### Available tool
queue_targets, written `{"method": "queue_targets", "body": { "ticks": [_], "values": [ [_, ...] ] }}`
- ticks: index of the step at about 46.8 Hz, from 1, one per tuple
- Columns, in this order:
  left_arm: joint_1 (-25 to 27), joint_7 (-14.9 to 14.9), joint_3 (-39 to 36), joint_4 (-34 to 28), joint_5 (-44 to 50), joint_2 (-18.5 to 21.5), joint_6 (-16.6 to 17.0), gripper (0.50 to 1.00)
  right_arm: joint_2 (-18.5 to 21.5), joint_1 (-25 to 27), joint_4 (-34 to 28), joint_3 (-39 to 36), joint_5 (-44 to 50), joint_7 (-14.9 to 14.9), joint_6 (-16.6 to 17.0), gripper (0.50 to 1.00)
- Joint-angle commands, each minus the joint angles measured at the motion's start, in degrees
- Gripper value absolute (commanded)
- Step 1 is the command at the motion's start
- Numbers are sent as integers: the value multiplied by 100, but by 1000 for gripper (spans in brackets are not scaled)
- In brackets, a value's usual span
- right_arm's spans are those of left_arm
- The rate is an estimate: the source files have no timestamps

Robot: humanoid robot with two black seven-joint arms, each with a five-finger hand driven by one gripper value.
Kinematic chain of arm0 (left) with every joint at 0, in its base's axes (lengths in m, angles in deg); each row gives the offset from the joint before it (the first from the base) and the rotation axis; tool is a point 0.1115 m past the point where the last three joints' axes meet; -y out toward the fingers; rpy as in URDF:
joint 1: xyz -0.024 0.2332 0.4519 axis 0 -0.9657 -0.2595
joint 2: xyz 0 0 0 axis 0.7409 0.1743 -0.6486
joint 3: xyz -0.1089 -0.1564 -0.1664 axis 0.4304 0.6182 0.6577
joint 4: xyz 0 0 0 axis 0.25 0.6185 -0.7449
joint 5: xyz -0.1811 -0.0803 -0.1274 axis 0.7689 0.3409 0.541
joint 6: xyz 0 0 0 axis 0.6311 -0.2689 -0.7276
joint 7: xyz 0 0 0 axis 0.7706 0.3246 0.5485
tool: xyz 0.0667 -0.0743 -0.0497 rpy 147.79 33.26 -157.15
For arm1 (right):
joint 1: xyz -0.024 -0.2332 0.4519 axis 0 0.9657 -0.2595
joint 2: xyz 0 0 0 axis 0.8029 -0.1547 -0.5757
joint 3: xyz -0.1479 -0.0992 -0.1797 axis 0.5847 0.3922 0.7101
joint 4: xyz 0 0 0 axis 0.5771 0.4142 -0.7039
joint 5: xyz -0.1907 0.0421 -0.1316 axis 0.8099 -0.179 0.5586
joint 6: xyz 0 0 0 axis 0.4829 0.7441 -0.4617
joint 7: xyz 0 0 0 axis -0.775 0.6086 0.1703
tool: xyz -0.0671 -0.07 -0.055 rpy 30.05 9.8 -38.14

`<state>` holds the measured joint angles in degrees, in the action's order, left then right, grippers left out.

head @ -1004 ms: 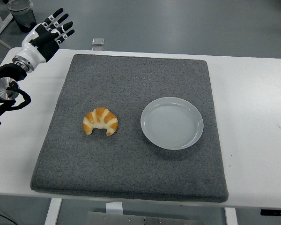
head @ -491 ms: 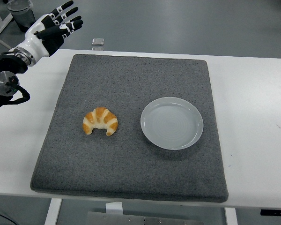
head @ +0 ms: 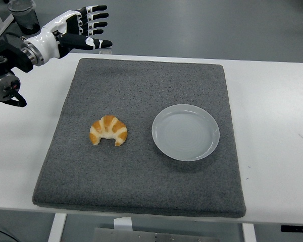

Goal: Place the bread on the plate

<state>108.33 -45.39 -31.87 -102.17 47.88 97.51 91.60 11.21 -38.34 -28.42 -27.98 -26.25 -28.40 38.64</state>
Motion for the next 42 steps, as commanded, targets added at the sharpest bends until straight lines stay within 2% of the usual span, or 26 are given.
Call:
{"method": "queue_targets", "body": {
  "ticks": [1, 12, 22, 29, 36, 42],
  "values": [
    [320, 0, -378, -240, -162, 132, 1, 986, 0, -1, 0, 6, -1, -1, 3, 930],
    [1585, -9, -1819, -812, -918, 282, -25, 988, 0, -1, 0, -3, -1, -1, 3, 930],
    [2553, -202, -3085, -1146, -1516, 291, -52, 988, 0, -1, 0, -3, -1, -1, -6, 932],
    [2799, -377, -3437, -1225, -1893, 256, -69, 988, 0, -1, 0, -3, -1, -1, -15, 930],
    [2799, -597, -3534, -1322, -2570, 256, -69, 988, 0, -1, 0, -3, -1, -1, -15, 930],
    [2764, -641, -3666, -1462, -3080, 247, -69, 988, 0, -1, 0, -3, -1, -1, -15, 930]
  ]
}}
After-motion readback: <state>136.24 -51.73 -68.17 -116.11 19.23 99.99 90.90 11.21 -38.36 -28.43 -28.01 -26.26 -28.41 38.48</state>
